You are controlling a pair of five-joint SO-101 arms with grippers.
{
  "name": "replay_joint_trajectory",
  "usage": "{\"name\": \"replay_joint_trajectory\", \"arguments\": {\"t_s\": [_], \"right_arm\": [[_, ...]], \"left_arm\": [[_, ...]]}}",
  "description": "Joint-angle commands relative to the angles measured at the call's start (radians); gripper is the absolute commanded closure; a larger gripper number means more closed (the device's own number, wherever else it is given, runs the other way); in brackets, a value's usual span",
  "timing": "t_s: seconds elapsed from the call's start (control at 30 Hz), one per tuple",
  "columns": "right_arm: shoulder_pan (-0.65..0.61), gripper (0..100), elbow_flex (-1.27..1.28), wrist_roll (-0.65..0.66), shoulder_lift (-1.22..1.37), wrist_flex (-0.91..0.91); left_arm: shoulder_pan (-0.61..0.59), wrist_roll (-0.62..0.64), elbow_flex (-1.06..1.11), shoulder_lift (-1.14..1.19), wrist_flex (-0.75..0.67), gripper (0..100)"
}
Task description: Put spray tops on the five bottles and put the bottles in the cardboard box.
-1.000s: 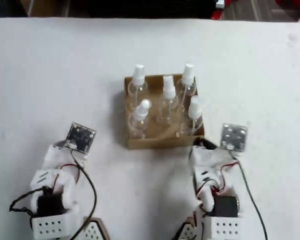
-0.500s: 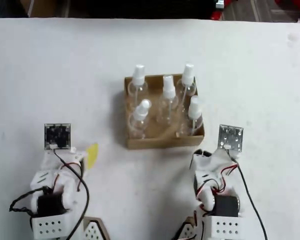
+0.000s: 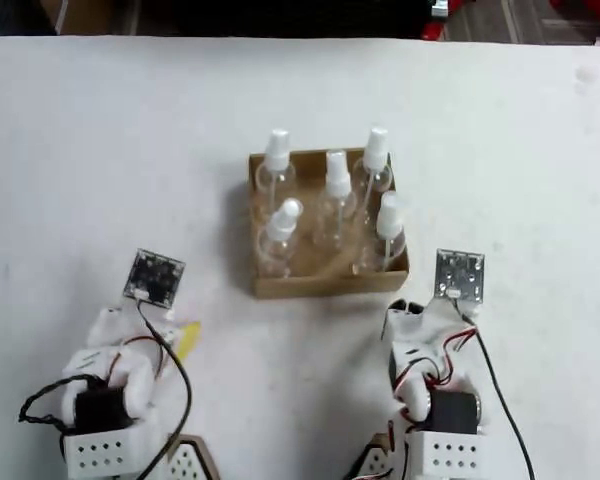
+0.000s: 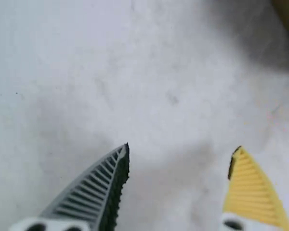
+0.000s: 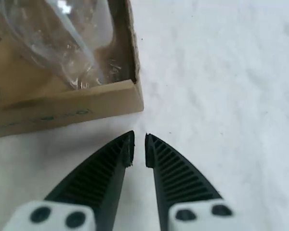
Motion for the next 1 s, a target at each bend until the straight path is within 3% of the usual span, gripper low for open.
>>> {"name": "replay_joint_trajectory", "arguments": {"t_s": [0.0, 0.3, 0.8, 0.97], "right_arm": [[0.061, 98.2, 0.009, 0.014, -0.008, 0.002], [0.068, 98.2, 0.009, 0.021, -0.008, 0.008], [0.122, 98.2, 0.009, 0.021, -0.007, 0.151], [0.127, 98.2, 0.009, 0.021, -0.007, 0.193]], "left_arm": [[-0.008, -0.015, 0.002, -0.005, 0.000, 69], [-0.005, -0.014, 0.002, -0.005, 0.097, 69], [-0.002, -0.009, 0.002, -0.002, 0.092, 69], [-0.004, 0.235, 0.002, -0.001, 0.091, 76]]}}
